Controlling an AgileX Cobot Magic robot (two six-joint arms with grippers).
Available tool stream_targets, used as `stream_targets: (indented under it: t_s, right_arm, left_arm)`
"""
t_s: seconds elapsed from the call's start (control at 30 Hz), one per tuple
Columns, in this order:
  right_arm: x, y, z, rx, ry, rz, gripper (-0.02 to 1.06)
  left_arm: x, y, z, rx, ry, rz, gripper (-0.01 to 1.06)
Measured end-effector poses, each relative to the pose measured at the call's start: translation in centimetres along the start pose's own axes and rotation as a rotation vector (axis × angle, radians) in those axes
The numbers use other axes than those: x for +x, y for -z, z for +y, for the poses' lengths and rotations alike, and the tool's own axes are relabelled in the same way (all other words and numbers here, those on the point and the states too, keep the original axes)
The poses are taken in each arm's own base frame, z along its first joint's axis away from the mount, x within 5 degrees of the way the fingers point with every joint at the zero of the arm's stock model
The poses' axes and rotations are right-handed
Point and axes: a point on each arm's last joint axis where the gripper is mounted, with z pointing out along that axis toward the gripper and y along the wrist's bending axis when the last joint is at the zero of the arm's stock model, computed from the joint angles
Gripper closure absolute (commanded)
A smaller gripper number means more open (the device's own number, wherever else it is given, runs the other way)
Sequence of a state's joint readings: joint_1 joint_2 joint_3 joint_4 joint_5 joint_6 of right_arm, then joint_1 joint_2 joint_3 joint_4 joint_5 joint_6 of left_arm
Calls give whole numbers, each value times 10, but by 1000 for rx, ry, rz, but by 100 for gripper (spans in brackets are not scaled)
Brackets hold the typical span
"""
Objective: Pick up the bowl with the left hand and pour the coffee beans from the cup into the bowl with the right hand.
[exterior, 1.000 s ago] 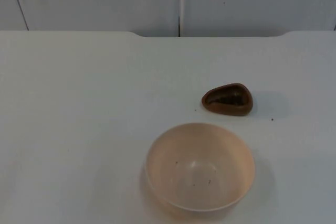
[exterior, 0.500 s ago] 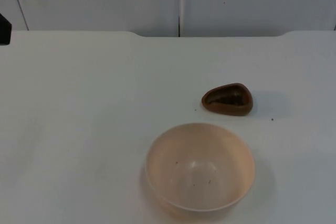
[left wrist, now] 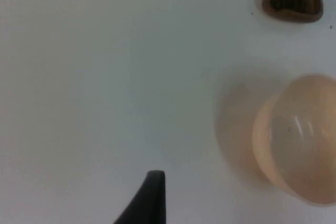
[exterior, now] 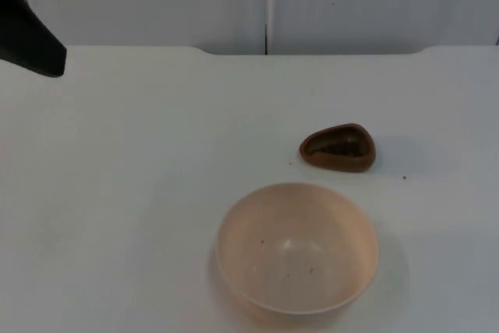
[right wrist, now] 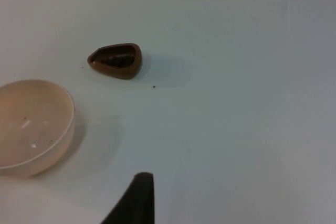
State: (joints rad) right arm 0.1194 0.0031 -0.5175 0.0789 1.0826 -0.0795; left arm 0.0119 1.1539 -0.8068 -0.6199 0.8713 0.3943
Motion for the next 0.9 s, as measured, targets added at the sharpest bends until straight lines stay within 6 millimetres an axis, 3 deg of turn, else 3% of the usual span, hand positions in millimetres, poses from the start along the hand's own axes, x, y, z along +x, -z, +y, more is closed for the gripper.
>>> stream_targets:
  t_s: [0.3, 0.63, 0.9]
  right_arm:
    - [0, 0, 0, 0, 0, 0, -1]
    - [0, 0, 0, 0, 0, 0, -1]
    - [0, 0, 0, 0, 0, 0, -1]
  left_arm:
    - [2, -28, -23, 59, -91, 71, 9]
    - [13, -97, -38, 46, -118, 270, 9]
    - [4, -136, -40, -10, -82, 344, 9]
